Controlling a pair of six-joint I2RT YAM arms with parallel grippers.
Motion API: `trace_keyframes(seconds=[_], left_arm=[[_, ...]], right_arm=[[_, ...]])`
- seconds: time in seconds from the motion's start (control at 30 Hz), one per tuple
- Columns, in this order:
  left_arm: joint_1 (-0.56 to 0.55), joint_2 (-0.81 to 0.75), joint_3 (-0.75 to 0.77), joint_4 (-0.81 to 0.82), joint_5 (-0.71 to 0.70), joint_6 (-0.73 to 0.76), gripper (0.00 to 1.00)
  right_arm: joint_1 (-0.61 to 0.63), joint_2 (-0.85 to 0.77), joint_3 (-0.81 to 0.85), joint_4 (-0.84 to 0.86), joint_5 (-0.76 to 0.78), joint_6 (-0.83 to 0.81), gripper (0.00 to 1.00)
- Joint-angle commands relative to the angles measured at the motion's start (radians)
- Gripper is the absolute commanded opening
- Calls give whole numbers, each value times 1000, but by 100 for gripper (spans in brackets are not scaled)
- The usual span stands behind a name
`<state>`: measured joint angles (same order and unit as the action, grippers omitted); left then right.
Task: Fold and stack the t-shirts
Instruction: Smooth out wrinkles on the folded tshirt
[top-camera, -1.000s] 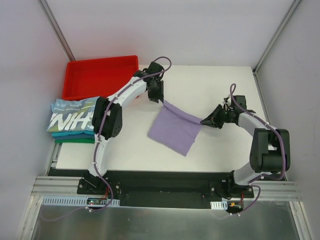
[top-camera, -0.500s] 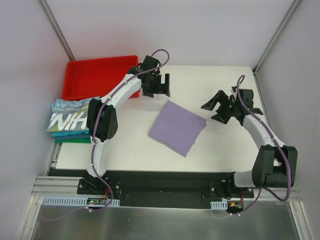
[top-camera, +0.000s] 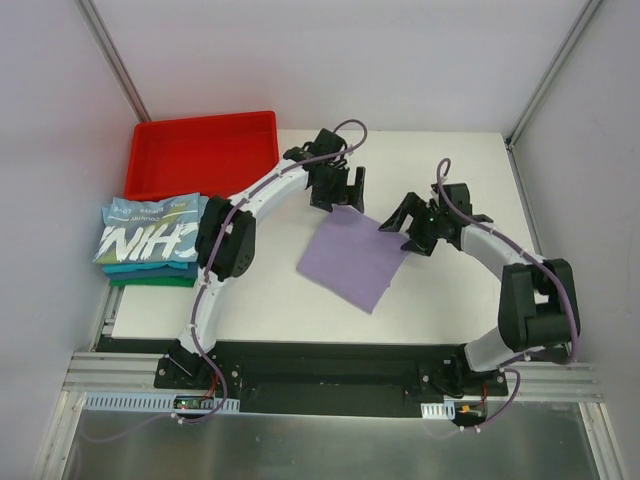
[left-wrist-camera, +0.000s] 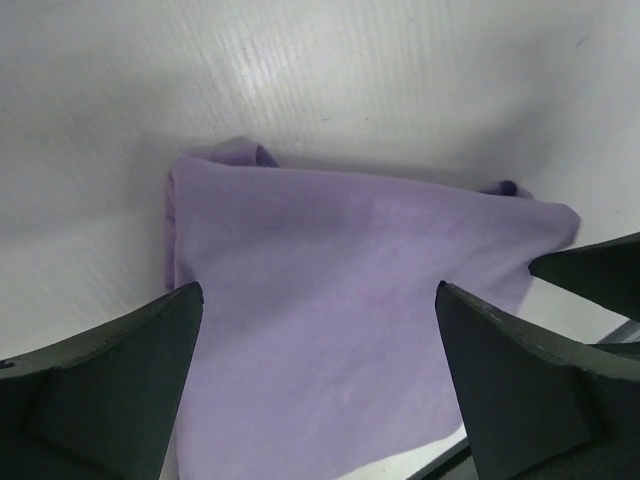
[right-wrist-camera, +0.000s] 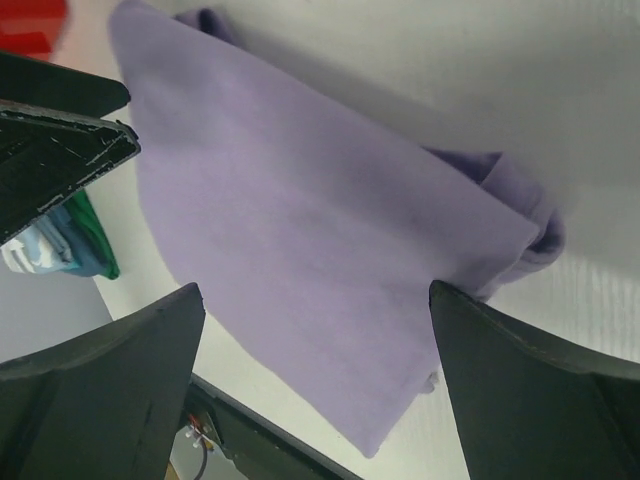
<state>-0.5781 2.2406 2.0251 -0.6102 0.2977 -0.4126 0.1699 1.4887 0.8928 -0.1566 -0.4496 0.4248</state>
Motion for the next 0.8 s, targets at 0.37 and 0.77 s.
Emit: trace_keyframes(seconds=[0.37, 0.77], left_arm=[[15, 107, -67, 1, -32, -38, 99], [11, -222, -351, 1, -167, -111, 99]], right_arm=[[-21, 295, 179, -99, 57, -152, 96], [-15, 190, 245, -247, 86, -302, 96]])
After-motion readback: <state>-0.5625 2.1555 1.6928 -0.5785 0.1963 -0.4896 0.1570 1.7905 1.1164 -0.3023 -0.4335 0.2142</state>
